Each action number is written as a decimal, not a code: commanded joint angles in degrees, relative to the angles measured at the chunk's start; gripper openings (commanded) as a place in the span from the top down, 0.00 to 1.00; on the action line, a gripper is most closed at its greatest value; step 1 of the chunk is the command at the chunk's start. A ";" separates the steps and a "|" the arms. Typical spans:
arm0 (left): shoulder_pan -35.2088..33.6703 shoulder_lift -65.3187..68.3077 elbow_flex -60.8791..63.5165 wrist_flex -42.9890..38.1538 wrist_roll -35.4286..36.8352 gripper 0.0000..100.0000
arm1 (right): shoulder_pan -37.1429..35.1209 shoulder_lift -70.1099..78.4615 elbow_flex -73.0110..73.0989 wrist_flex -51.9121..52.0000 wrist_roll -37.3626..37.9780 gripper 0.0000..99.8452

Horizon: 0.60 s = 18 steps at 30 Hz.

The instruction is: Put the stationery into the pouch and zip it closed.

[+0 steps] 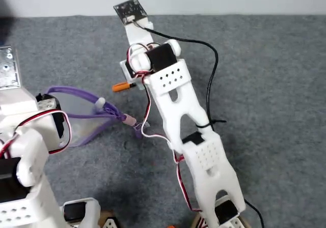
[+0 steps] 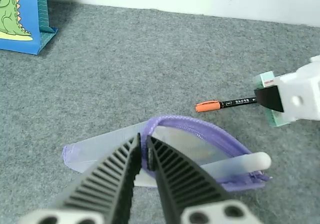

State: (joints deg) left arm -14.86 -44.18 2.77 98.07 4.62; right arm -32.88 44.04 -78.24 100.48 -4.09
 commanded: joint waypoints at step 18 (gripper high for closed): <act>-0.09 0.35 4.00 -0.97 0.53 0.99 | -8.48 -40.22 21.36 -3.03 -27.69 0.99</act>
State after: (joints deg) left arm -14.86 -44.18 3.03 97.10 4.62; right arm -40.79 8.97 -56.70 99.96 -29.93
